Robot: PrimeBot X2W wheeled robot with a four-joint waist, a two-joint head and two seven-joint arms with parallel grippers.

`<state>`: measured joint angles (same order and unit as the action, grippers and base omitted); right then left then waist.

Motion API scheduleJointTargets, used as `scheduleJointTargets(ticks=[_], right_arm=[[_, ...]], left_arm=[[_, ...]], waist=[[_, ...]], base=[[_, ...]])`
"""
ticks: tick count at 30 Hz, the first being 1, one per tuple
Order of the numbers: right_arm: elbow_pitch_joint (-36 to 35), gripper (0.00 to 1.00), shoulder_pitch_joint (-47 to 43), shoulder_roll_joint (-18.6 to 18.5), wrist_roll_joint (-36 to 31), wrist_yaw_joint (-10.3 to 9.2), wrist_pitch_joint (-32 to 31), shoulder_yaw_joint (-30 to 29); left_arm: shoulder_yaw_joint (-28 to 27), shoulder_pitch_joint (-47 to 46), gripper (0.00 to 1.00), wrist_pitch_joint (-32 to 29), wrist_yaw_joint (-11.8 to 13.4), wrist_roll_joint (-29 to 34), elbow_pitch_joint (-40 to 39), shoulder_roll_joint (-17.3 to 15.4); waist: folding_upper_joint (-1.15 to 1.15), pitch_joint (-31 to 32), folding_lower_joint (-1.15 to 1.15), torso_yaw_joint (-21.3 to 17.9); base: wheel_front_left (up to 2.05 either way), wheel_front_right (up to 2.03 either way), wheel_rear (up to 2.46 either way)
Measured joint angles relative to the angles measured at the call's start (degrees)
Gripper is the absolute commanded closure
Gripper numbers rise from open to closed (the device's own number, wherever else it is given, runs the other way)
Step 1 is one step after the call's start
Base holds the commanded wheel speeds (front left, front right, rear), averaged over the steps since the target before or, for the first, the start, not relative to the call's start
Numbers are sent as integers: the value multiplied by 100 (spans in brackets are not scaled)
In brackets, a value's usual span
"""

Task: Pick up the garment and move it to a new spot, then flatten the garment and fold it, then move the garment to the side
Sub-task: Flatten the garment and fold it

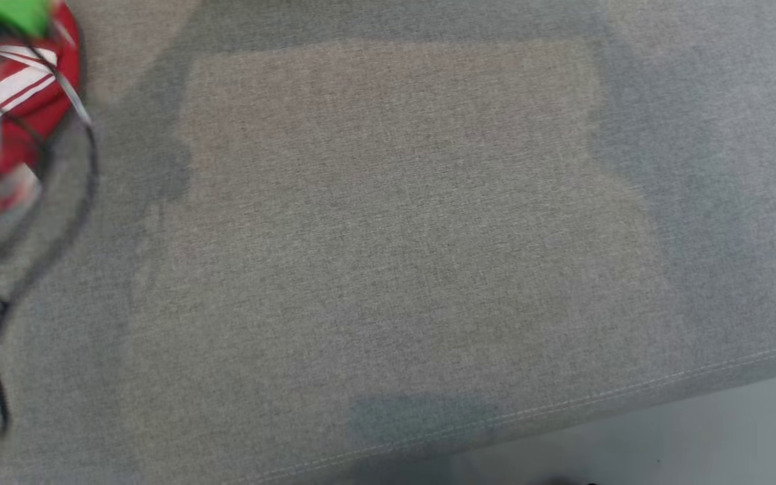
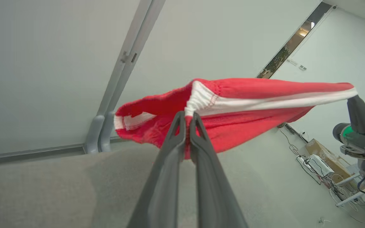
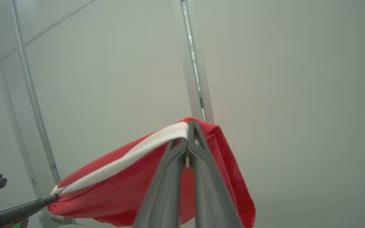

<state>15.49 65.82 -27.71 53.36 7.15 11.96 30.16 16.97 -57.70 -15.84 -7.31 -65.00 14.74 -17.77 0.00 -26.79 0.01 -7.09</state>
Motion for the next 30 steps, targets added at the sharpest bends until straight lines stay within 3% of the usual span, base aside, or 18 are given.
scheduleJointTargets(ticks=[7, 14, 22, 30], right_arm=[[249, 100, -2346, -76, 34, -1, -35, 1147], [135, 100, -3139, 21, 207, -2, 94, 1646], [200, 100, -3701, -371, -85, -2, 170, 1978], [21, 100, -4367, -453, 168, -2, 170, 2282]], left_arm=[[590, 1660, 100, 556, 0, -146, 347, 202], [991, 2426, 100, 1146, 0, -69, 96, 34], [1658, 3140, 100, 1949, 0, 545, 16, -247], [1961, 3802, 100, 2496, 0, 716, 167, -450]], waist=[[0, 225, -1, 199], [0, 588, -1, 308], [0, 1085, -1, 297], [0, 1536, -2, 289]], base=[[0, 0, 0], [0, 0, 0], [0, 0, 0], [0, 0, 0]])
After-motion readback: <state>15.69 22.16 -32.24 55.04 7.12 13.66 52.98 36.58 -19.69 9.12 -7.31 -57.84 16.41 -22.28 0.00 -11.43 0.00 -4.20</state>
